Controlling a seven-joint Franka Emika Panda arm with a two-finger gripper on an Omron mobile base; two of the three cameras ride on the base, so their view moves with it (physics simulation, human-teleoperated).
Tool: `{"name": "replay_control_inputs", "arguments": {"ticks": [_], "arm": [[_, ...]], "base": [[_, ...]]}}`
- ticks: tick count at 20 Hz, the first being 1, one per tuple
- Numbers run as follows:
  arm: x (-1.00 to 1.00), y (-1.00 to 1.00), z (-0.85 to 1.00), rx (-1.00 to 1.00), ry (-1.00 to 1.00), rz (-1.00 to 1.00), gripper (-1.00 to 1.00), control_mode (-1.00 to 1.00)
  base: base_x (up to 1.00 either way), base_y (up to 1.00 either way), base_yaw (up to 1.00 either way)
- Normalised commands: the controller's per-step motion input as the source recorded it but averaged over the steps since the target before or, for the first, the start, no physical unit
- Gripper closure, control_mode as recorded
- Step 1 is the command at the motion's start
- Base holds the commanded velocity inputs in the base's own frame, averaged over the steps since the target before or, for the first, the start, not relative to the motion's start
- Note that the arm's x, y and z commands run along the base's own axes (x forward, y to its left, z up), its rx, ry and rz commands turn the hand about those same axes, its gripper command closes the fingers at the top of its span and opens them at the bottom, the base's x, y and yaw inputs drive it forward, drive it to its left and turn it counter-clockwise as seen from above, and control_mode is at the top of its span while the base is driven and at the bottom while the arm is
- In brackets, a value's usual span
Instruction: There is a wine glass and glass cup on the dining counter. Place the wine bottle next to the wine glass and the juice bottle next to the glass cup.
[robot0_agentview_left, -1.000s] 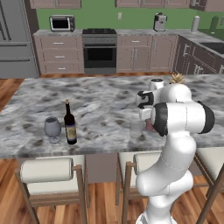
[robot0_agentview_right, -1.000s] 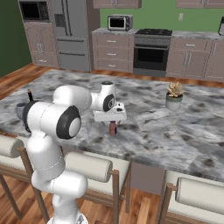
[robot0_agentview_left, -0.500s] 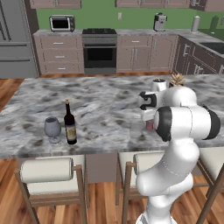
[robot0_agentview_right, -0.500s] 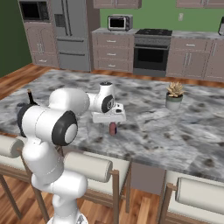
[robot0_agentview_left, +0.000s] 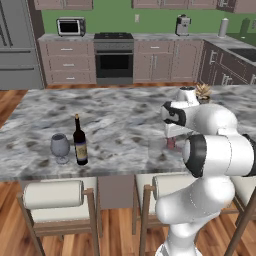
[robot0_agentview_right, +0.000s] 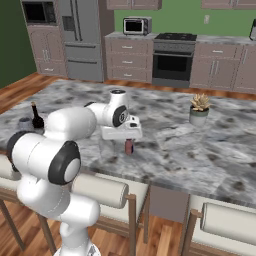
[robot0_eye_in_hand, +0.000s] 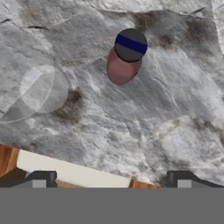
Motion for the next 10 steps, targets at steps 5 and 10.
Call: {"name": "replay_control_inputs", "arguments": {"ticks": [5, 10], "arm": [[-0.47, 0.08, 0.33, 0.0, 0.0, 0.0, -1.0, -1.0], [-0.54, 0.14, 0.22, 0.0, 0.0, 0.0, -1.0, -1.0]], "base": [[0.0, 0.0, 0.0], [0.0, 0.0, 0.0]]}}
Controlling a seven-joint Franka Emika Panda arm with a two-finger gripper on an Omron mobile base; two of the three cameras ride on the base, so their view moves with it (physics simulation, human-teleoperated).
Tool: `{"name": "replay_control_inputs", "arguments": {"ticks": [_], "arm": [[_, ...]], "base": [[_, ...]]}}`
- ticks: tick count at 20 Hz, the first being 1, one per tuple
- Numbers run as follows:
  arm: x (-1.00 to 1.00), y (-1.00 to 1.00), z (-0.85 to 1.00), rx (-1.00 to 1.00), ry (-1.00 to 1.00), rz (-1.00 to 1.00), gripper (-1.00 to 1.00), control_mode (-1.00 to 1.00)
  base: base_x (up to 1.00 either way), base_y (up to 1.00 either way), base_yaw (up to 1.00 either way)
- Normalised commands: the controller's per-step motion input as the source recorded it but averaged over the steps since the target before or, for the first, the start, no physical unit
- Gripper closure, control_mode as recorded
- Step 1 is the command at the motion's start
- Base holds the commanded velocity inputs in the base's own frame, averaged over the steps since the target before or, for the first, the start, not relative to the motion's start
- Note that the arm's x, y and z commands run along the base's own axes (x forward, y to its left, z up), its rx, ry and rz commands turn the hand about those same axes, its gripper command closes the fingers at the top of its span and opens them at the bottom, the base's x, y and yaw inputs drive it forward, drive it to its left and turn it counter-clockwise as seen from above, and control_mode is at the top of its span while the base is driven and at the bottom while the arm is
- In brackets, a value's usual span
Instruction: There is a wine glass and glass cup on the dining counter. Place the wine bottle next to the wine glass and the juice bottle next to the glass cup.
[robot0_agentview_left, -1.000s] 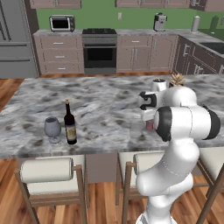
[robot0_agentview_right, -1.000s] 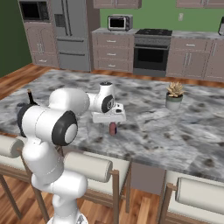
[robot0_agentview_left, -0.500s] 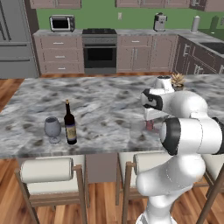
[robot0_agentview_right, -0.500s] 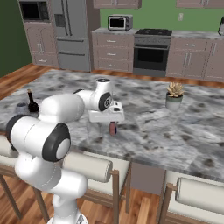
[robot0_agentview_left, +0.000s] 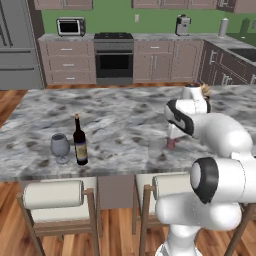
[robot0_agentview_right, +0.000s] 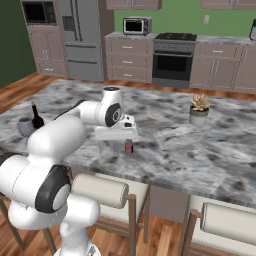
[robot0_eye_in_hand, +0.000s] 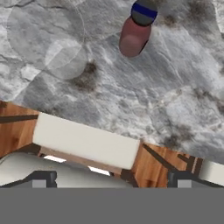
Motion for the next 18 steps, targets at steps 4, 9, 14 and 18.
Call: {"name": "replay_control_inputs", "arguments": {"ticks": [4, 9, 14, 18], "arm": [[-0.57, 0.15, 0.2, 0.0, 0.0, 0.0, -1.0, -1.0], [-0.65, 0.14, 0.15, 0.0, 0.0, 0.0, -1.0, -1.0], [-0.73, 0.14, 0.05, 0.0, 0.0, -0.04, -1.0, -1.0], [-0.73, 0.12, 0.0, 0.0, -0.04, -0.08, -1.0, -1.0]], "base": [[0.0, 0.0, 0.0], [0.0, 0.0, 0.0], [0.0, 0.0, 0.0], [0.0, 0.0, 0.0]]}}
